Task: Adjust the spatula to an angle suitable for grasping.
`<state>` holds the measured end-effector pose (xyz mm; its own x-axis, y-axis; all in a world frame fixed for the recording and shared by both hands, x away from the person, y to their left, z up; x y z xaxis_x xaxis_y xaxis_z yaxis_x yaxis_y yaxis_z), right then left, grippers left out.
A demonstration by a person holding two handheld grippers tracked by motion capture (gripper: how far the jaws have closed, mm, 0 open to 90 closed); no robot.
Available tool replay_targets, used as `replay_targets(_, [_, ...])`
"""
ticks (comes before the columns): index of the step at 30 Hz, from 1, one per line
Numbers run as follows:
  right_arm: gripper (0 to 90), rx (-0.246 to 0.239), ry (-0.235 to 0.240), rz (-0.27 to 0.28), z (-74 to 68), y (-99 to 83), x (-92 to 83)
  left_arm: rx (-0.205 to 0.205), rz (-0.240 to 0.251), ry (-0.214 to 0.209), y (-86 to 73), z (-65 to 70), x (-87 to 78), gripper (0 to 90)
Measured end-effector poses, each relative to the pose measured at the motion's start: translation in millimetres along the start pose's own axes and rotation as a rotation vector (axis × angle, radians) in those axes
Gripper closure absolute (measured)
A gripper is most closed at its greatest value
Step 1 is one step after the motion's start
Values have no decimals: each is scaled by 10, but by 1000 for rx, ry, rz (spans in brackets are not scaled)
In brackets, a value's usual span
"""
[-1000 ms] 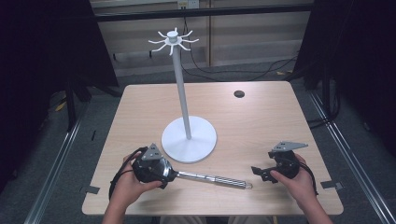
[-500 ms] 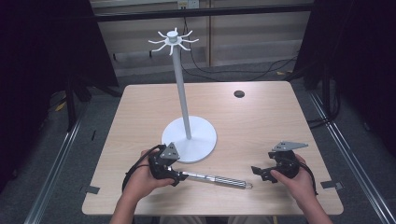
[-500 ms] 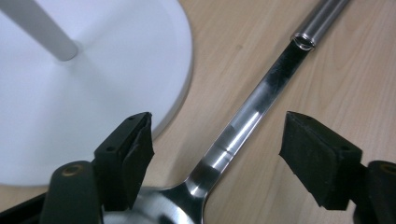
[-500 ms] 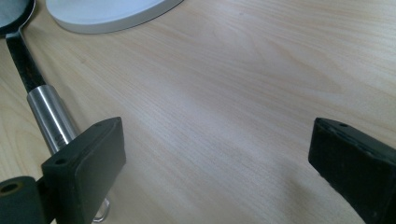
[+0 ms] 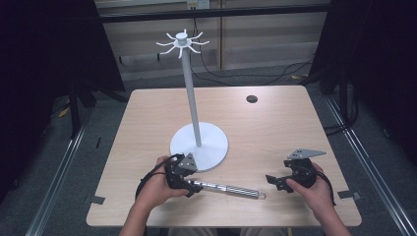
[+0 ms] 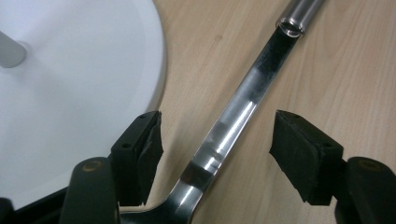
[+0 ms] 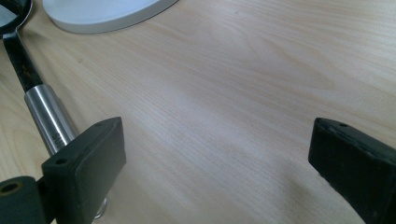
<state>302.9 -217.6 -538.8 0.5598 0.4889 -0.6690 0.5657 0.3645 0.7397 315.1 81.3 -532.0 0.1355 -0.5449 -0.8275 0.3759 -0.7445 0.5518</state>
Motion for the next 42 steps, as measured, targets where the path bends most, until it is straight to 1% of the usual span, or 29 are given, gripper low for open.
replay_targets(3, [38,-1,1,-2,-1,-2,3,12,1,-21,18,44,27,361])
replay_targets(4, [38,-2,1,-4,-1,-3,5,26,-4,-14,25,46,36,371])
replay_targets(7, [37,-4,3,-5,-6,-4,12,47,-25,-36,25,73,71,405])
replay_targets(8, [38,-4,4,-6,-9,-2,11,50,-38,-45,18,75,86,409])
replay_targets(9, [38,-6,4,-3,-10,1,12,44,-46,-51,12,79,105,424])
replay_targets(11, [38,-7,4,-2,-8,2,9,50,-58,-61,3,77,127,431])
replay_targets(13, [38,-5,4,-8,-6,-6,7,56,-73,-62,-7,68,145,450])
replay_targets(15, [38,-4,5,-6,2,-10,6,62,-77,-67,-10,66,160,465])
replay_targets(16, [38,-2,5,-6,3,-11,5,67,-84,-71,-16,67,166,492])
replay_targets(24, [38,4,3,0,12,-6,0,82,-113,-73,-14,59,184,526])
replay_targets(25, [38,5,7,2,12,-4,0,96,-122,-69,-12,55,185,532])
replay_targets(27, [38,5,6,1,14,-7,1,104,-129,-70,-6,53,187,537])
replay_targets(32, [38,8,6,-2,13,-12,-1,96,-146,-63,8,72,191,571])
replay_targets(33, [38,8,5,-3,14,-13,-1,106,-160,-68,7,79,185,595])
replay_targets(34, [38,9,7,-3,13,-14,0,131,-179,-72,7,79,180,623])
replay_targets(35, [38,9,7,-3,13,-14,0,131,-179,-72,7,79,180,629])
replay_targets(36, [38,9,8,-4,15,-17,2,114,-177,-72,17,115,188,635])
replay_targets(37, [38,9,7,-3,17,-18,3,150,-205,-75,14,105,178,640])
replay_targets(39, [38,9,6,-4,21,-20,4,152,-209,-76,18,113,182,650])
replay_targets(40, [38,12,5,-2,21,-18,3,159,-217,-80,19,126,182,657])
replay_targets(41, [38,13,7,-2,18,-16,1,177,-228,-85,24,135,183,663])
replay_targets(42, [38,12,6,-1,18,-14,-2,176,-236,-90,21,147,181,670])
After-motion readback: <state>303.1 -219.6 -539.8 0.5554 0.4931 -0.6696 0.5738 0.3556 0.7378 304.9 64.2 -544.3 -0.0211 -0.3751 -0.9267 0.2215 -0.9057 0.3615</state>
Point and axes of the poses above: each handheld gripper's, and its own axes: x roughly forward along the jaws, y roughly out of its top, z roughly to its right, the point moved 8 cm from there along x, roughly forward along the jaws, and after that the axes turned 8 degrees about -x, right-handed, at the moved point
